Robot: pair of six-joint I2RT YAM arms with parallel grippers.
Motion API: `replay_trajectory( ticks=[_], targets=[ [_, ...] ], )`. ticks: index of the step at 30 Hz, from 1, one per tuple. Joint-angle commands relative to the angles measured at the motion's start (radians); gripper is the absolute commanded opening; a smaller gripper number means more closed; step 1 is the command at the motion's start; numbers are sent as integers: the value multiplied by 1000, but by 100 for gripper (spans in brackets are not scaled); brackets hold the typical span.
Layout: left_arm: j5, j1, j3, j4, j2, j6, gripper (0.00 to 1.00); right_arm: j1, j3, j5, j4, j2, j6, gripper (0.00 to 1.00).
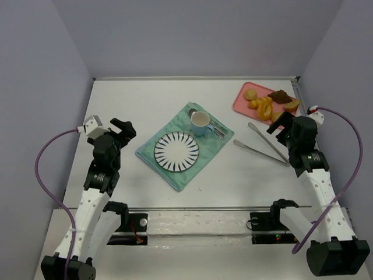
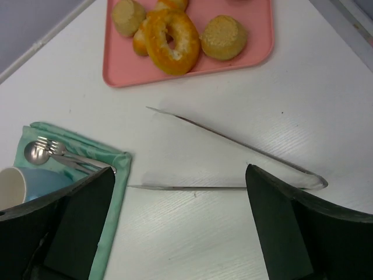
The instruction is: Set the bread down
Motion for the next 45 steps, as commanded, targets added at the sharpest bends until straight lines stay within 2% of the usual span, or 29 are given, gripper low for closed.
replay_trajectory(
  ticks=[1,4,7,9,10,11,12,14,19,21,24,27,32,34,38,40,45],
  targets=[
    [-21,5,-5,27,-13,-2,99,2,74,67,17,-44,-18,100],
    [-18,5,-7,30,-13,-2,99,2,91,19,71,-60,-102,100],
    [-19,5,-8,33,-11,-2,99,2,109,4,229,-29,-223,100],
    [-24,5,-12,47,-4,-1,99,2,204,-21,315,33,-350,100],
    [-27,5,-12,50,2,-1,99,2,262,-75,313,123,-400,100],
    [-29,5,-12,53,7,-1,99,2,393,-121,285,172,-459,100],
    [-24,5,-7,53,19,3,99,2,467,-219,228,271,-563,100],
    [-29,5,1,49,35,4,99,2,653,-315,188,362,-694,100],
    [-81,5,5,40,45,4,99,2,864,-346,44,554,-981,100],
    [-142,5,14,14,50,-7,99,2,853,-395,25,567,-1082,100],
    [-173,5,13,6,50,-11,99,2,742,-494,31,498,-1318,100],
    [-182,5,8,13,53,-11,99,-7,619,-631,-21,446,-1440,100],
    [-208,5,18,30,105,7,99,-7,424,-795,-195,400,-1477,100],
    [-216,5,33,27,140,16,99,-19,376,-788,-260,398,-1514,100],
    [-213,5,50,35,194,29,99,-108,293,-810,-303,415,-1540,100],
    [-194,5,56,53,229,42,99,-180,280,-890,-347,442,-1549,100],
    [-174,5,79,61,303,71,99,-222,197,-915,-338,498,-1604,100]
  ],
)
